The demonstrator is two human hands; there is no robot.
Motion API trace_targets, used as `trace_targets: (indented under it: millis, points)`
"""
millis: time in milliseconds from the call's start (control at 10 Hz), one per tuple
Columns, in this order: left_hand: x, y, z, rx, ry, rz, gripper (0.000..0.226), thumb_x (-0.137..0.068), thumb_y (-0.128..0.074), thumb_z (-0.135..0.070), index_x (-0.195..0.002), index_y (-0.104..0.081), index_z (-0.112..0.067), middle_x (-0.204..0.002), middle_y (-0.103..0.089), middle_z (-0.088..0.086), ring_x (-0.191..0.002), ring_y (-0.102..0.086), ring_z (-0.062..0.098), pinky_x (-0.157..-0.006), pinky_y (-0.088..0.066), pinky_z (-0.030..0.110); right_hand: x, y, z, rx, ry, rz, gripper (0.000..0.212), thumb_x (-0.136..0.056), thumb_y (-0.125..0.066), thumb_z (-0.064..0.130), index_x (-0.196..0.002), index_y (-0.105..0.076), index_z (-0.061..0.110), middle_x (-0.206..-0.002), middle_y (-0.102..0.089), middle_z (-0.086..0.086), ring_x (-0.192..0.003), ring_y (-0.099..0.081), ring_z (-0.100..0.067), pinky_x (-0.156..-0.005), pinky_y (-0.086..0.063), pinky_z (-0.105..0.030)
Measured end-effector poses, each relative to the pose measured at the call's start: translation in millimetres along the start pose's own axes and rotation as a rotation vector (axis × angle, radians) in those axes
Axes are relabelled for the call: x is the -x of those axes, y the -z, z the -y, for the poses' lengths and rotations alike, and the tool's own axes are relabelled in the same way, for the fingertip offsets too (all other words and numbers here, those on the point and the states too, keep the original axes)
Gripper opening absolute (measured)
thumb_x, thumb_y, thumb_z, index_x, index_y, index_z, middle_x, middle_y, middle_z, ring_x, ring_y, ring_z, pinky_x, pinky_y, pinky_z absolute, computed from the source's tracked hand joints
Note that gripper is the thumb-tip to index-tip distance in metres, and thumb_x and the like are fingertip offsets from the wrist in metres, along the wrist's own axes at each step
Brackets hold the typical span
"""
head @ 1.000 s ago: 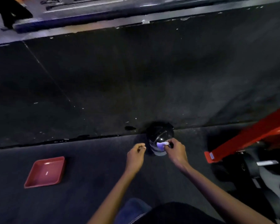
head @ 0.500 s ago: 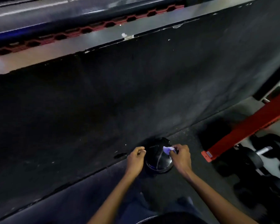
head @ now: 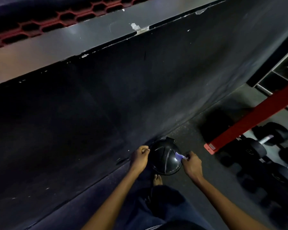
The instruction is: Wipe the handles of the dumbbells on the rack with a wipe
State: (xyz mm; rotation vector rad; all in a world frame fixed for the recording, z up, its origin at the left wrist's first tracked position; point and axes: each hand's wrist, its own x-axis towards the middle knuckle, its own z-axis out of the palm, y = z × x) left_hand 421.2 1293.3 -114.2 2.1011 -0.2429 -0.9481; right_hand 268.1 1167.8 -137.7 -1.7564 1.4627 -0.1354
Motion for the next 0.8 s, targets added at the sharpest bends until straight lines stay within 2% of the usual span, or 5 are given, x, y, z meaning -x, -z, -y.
trace_targets:
  millis: [200, 400, 600, 800]
  points:
    - [-26, 1, 1, -0.070, 0.011, 0.028, 0.026, -0.096, -0.052, -0.008, -0.119, -0.063, 0.001, -0.120, -0.065, 0.016, -0.114, -0.060, 0.028, -0.093, -0.045, 0.030, -15, -26, -15, 0.034, -0.118, 0.054, 0.030, -0.082, -0.056, 0.001, -0.112, -0.060, -0.002, -0.106, -0.065, -0.024, -0.095, -0.062, -0.036, -0.070, -0.043, -0.030]
    - [-49, -8, 2, -0.152, 0.021, 0.064, 0.027, -0.098, -0.050, -0.010, -0.121, -0.062, -0.001, -0.123, -0.065, 0.014, -0.114, -0.059, 0.026, -0.087, -0.041, 0.026, -39, -54, -26, 0.092, -0.203, 0.109, 0.028, -0.081, -0.055, -0.001, -0.108, -0.062, -0.006, -0.104, -0.066, -0.028, -0.099, -0.062, -0.040, -0.076, -0.048, -0.037]
    - [-78, -19, 5, -0.202, 0.046, 0.088, 0.029, -0.098, -0.049, -0.011, -0.124, -0.060, -0.002, -0.126, -0.063, 0.012, -0.116, -0.057, 0.024, -0.086, -0.040, 0.023, -75, -82, -21, 0.148, -0.225, 0.166, 0.031, -0.083, -0.052, 0.000, -0.113, -0.059, -0.007, -0.111, -0.062, -0.028, -0.105, -0.058, -0.042, -0.081, -0.046, -0.039]
    - [-104, -27, 7, -0.240, 0.077, 0.091, 0.032, -0.099, -0.048, -0.014, -0.128, -0.058, -0.005, -0.130, -0.061, 0.010, -0.119, -0.056, 0.023, -0.092, -0.040, 0.024, -106, -99, -24, 0.235, -0.126, 0.220, 0.033, -0.085, -0.052, 0.002, -0.116, -0.060, -0.003, -0.113, -0.064, -0.025, -0.109, -0.056, -0.041, -0.088, -0.040, -0.037]
